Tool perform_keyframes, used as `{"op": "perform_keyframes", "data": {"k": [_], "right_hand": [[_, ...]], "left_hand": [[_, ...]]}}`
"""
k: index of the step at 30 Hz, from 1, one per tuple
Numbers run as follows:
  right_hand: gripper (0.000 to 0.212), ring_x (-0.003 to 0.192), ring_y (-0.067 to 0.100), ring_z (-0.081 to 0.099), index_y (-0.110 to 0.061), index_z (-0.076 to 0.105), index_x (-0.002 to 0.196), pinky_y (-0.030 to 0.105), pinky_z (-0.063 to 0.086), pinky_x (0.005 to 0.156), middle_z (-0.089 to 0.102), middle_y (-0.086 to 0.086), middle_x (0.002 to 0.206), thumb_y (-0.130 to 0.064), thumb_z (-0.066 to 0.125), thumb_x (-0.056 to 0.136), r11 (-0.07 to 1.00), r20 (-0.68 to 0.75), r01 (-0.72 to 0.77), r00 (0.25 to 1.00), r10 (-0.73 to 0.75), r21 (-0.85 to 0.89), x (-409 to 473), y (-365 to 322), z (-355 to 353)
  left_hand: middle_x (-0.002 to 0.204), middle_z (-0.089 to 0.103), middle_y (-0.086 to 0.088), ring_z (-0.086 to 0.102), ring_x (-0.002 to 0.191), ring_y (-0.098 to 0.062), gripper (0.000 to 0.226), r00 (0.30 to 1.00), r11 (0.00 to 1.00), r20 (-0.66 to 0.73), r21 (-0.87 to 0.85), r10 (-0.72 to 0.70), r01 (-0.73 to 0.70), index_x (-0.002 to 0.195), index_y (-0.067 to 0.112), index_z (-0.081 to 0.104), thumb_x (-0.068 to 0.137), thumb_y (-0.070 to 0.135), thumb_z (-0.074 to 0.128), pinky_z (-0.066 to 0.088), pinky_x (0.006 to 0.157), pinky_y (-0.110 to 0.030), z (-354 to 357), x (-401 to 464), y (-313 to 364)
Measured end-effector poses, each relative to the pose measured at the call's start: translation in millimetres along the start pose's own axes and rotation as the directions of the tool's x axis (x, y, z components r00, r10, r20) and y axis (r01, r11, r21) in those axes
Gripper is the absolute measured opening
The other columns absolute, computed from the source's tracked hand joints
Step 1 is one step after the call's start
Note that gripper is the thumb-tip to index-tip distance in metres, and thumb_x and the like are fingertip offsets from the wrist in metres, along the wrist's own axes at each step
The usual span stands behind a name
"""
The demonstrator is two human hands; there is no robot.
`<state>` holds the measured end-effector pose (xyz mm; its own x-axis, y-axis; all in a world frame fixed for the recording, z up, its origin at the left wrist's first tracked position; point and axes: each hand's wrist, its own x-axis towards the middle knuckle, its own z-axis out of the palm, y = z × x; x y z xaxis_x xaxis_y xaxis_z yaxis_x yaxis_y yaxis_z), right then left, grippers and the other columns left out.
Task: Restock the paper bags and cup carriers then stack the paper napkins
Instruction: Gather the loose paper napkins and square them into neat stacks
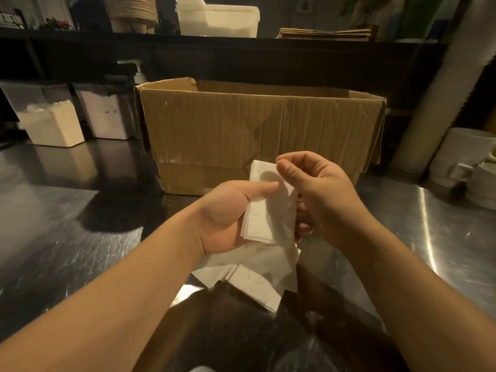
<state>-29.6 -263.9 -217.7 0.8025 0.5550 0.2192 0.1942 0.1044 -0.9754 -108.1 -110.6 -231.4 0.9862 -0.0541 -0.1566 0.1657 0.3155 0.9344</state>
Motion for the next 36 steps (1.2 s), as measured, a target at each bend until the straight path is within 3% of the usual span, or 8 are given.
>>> {"op": "perform_keyframes", "data": {"k": [3,7,12,21,24,28,31,36], "right_hand": [[0.015,0.078,0.015,0.069,-0.020,0.066,0.109,0.026,0.055,0.059,0.070,0.001,0.094,-0.032,0.060,0.101,1.000,-0.150,0.006,0.989,-0.008,-0.016,9,6,-7],[0.008,0.092,0.016,0.066,-0.026,0.066,0.104,0.039,0.061,0.083,0.068,-0.004,0.098,-0.031,0.061,0.101,0.933,-0.209,-0.168,0.972,0.104,-0.318,21,15,-18],[0.026,0.070,0.011,0.058,-0.024,0.069,0.085,0.025,0.040,0.057,0.064,-0.005,0.078,-0.046,0.060,0.098,0.629,-0.129,-0.305,0.942,0.310,-0.715,27,24,-9],[0.033,0.074,0.011,0.072,-0.022,0.069,0.110,0.022,0.053,0.054,0.075,-0.004,0.090,-0.037,0.082,0.084,0.817,-0.069,-0.300,0.949,0.306,-0.492,15,23,-2],[0.042,0.088,0.018,0.071,-0.019,0.066,0.124,0.029,0.057,0.066,0.074,0.002,0.104,-0.033,0.080,0.087,0.793,-0.052,-0.322,0.937,0.346,-0.517,17,21,5],[0.024,0.087,0.018,0.071,-0.020,0.070,0.115,0.032,0.060,0.071,0.073,0.000,0.100,-0.030,0.073,0.094,0.812,-0.063,-0.246,0.966,0.252,-0.529,16,18,-4],[0.029,0.097,0.022,0.067,-0.019,0.067,0.118,0.036,0.057,0.081,0.070,0.002,0.109,-0.031,0.073,0.093,0.777,-0.127,-0.262,0.965,0.231,-0.572,22,14,-17],[0.023,0.089,0.025,0.065,-0.022,0.069,0.113,0.029,0.048,0.068,0.068,0.004,0.102,-0.033,0.073,0.093,0.647,-0.179,-0.290,0.956,0.233,-0.706,35,23,-19]], "left_hand": [[0.123,0.071,-0.020,0.070,0.111,-0.038,0.048,0.999,0.981,-0.038,-0.195,0.009,-0.016,0.138,0.009,0.062,0.097,0.034,0.054,0.055,0.098,-0.053,-1,-2,6],[0.108,0.071,-0.020,0.064,0.088,-0.031,0.049,0.990,0.905,-0.140,-0.417,0.025,-0.082,0.123,0.004,0.070,0.093,0.040,0.058,0.053,0.087,-0.043,-7,-5,11],[0.101,0.068,-0.015,0.058,0.087,-0.028,0.045,0.973,0.916,-0.232,-0.391,-0.006,-0.088,0.092,0.002,0.081,0.090,0.041,0.059,0.052,0.079,-0.041,-8,-3,13],[0.106,0.061,-0.016,0.044,0.100,-0.027,0.036,0.964,0.922,-0.265,-0.379,-0.025,-0.080,0.108,0.005,0.068,0.093,0.036,0.058,0.046,0.076,-0.035,-4,-2,13],[0.105,0.058,-0.015,0.046,0.094,-0.026,0.039,0.971,0.923,-0.237,-0.378,-0.016,-0.077,0.110,0.005,0.065,0.086,0.036,0.060,0.045,0.075,-0.035,-3,-2,12],[0.105,0.060,-0.015,0.051,0.083,-0.025,0.048,0.975,0.913,-0.223,-0.398,-0.005,-0.086,0.116,0.006,0.064,0.079,0.036,0.064,0.046,0.075,-0.035,-6,-2,12],[0.104,0.061,-0.015,0.052,0.085,-0.025,0.046,0.971,0.915,-0.241,-0.392,-0.002,-0.095,0.112,0.006,0.067,0.077,0.035,0.064,0.046,0.075,-0.034,-6,-3,12],[0.105,0.063,-0.015,0.047,0.099,-0.028,0.040,0.966,0.922,-0.258,-0.376,-0.002,-0.098,0.104,0.006,0.069,0.075,0.034,0.064,0.045,0.077,-0.035,-2,-3,12]]}}
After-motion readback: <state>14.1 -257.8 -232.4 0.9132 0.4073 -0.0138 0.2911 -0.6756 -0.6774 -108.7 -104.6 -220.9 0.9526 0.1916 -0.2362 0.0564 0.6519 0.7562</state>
